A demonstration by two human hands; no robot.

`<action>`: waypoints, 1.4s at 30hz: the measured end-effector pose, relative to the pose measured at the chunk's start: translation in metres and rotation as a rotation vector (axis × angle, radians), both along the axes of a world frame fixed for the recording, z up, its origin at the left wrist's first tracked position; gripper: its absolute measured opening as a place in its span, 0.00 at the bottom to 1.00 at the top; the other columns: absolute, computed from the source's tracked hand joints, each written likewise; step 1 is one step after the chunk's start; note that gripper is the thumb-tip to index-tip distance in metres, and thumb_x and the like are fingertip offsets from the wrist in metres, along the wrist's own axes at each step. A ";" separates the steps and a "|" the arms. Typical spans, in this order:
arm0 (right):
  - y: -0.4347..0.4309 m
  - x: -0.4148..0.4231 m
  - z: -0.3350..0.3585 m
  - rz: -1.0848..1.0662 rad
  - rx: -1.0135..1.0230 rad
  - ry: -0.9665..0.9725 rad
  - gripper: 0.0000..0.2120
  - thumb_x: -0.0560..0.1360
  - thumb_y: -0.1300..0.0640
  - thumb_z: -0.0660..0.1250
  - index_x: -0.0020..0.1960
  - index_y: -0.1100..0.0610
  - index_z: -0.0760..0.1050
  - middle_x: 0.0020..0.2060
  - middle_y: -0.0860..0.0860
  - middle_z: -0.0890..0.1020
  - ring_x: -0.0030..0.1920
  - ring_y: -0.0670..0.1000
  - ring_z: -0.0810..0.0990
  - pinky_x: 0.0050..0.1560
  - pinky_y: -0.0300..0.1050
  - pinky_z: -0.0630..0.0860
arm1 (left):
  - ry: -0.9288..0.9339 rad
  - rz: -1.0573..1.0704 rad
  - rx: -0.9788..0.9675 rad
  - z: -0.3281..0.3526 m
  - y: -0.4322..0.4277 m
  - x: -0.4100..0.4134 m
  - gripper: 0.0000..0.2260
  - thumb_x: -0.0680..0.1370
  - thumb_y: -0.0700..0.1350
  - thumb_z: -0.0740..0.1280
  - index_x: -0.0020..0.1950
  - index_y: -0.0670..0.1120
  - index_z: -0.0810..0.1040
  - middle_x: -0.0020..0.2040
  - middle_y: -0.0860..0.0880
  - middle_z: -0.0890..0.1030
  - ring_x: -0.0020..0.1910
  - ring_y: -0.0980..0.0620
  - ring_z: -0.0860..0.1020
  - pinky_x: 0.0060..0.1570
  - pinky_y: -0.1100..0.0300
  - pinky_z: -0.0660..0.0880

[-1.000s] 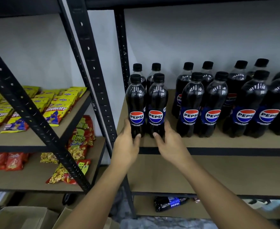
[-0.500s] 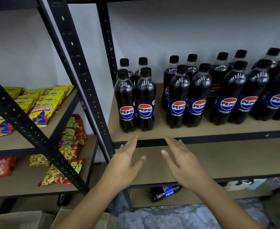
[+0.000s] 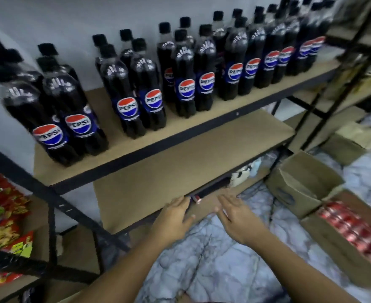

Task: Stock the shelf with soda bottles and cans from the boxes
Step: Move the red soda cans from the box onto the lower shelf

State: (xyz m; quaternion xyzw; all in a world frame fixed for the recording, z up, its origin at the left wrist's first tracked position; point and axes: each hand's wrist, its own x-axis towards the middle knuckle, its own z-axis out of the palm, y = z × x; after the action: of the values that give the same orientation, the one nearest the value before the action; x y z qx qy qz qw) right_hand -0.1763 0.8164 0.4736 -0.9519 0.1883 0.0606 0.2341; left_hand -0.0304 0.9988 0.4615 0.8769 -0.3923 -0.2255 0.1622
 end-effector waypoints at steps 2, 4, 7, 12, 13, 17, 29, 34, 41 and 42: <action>-0.013 -0.039 -0.016 -0.095 0.053 0.087 0.32 0.84 0.40 0.46 0.82 0.57 0.55 0.80 0.54 0.61 0.80 0.54 0.57 0.79 0.50 0.53 | 0.033 -0.086 0.025 -0.017 -0.026 -0.017 0.30 0.81 0.59 0.59 0.79 0.43 0.66 0.76 0.44 0.70 0.76 0.43 0.67 0.73 0.51 0.65; -0.022 -0.076 -0.027 -0.186 0.104 0.127 0.37 0.81 0.35 0.40 0.82 0.57 0.53 0.81 0.53 0.59 0.80 0.54 0.55 0.79 0.51 0.53 | 0.077 -0.189 0.062 -0.021 -0.052 -0.039 0.28 0.82 0.57 0.61 0.80 0.45 0.64 0.77 0.46 0.68 0.78 0.45 0.63 0.75 0.55 0.62; -0.033 -0.127 -0.036 -0.319 0.117 0.135 0.34 0.84 0.37 0.45 0.82 0.57 0.54 0.80 0.53 0.61 0.80 0.54 0.57 0.78 0.51 0.56 | 0.104 -0.297 0.094 -0.028 -0.093 -0.077 0.27 0.81 0.57 0.61 0.78 0.48 0.66 0.75 0.49 0.69 0.75 0.46 0.66 0.72 0.58 0.64; -0.055 -0.207 -0.046 -0.534 0.148 0.171 0.31 0.85 0.41 0.48 0.82 0.57 0.54 0.80 0.54 0.60 0.79 0.55 0.58 0.78 0.51 0.57 | 0.099 -0.506 0.206 -0.043 -0.158 -0.136 0.31 0.83 0.56 0.62 0.83 0.46 0.57 0.81 0.45 0.60 0.80 0.46 0.58 0.77 0.51 0.58; -0.059 -0.222 -0.048 -0.573 0.154 0.183 0.31 0.85 0.41 0.48 0.82 0.58 0.54 0.80 0.54 0.59 0.80 0.55 0.58 0.78 0.50 0.57 | 0.095 -0.550 0.212 -0.044 -0.170 -0.147 0.31 0.83 0.55 0.61 0.83 0.45 0.57 0.82 0.45 0.59 0.80 0.46 0.58 0.77 0.51 0.58; -0.076 -0.268 -0.046 -0.733 0.191 0.214 0.30 0.86 0.42 0.48 0.82 0.58 0.53 0.80 0.54 0.59 0.80 0.55 0.58 0.78 0.51 0.57 | 0.073 -0.688 0.230 -0.046 -0.217 -0.184 0.32 0.84 0.57 0.60 0.83 0.46 0.54 0.82 0.47 0.58 0.80 0.47 0.59 0.77 0.52 0.60; -0.179 -0.302 -0.066 -1.069 0.164 0.238 0.26 0.85 0.44 0.53 0.76 0.59 0.64 0.74 0.56 0.71 0.72 0.56 0.69 0.71 0.51 0.66 | 0.034 -1.016 0.234 -0.069 -0.399 -0.217 0.30 0.83 0.57 0.60 0.82 0.48 0.58 0.80 0.47 0.62 0.78 0.48 0.62 0.74 0.52 0.64; -0.232 -0.296 -0.071 -1.246 0.199 0.211 0.26 0.84 0.44 0.55 0.74 0.60 0.66 0.71 0.56 0.73 0.70 0.58 0.71 0.69 0.53 0.68 | -0.007 -1.111 0.245 -0.075 -0.482 -0.211 0.28 0.83 0.55 0.60 0.81 0.45 0.60 0.79 0.46 0.64 0.78 0.47 0.62 0.74 0.52 0.64; -0.305 -0.307 -0.076 -1.386 0.236 0.202 0.25 0.84 0.44 0.55 0.75 0.58 0.66 0.71 0.56 0.74 0.70 0.57 0.72 0.69 0.55 0.69 | 0.039 -1.161 0.229 -0.086 -0.585 -0.220 0.30 0.82 0.54 0.62 0.81 0.46 0.60 0.79 0.46 0.65 0.76 0.46 0.65 0.73 0.50 0.66; -0.317 -0.310 -0.075 -1.391 0.237 0.220 0.26 0.84 0.44 0.55 0.75 0.59 0.65 0.72 0.56 0.73 0.71 0.58 0.71 0.70 0.55 0.69 | 0.043 -1.160 0.218 -0.087 -0.599 -0.224 0.29 0.82 0.54 0.62 0.81 0.46 0.61 0.78 0.46 0.66 0.75 0.46 0.66 0.72 0.49 0.67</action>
State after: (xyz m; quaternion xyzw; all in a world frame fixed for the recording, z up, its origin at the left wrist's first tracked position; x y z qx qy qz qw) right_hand -0.4862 0.4995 0.3983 -0.5679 0.7664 0.0128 0.3000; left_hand -0.2542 0.4002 0.3744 0.5259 -0.7789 -0.3341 -0.0710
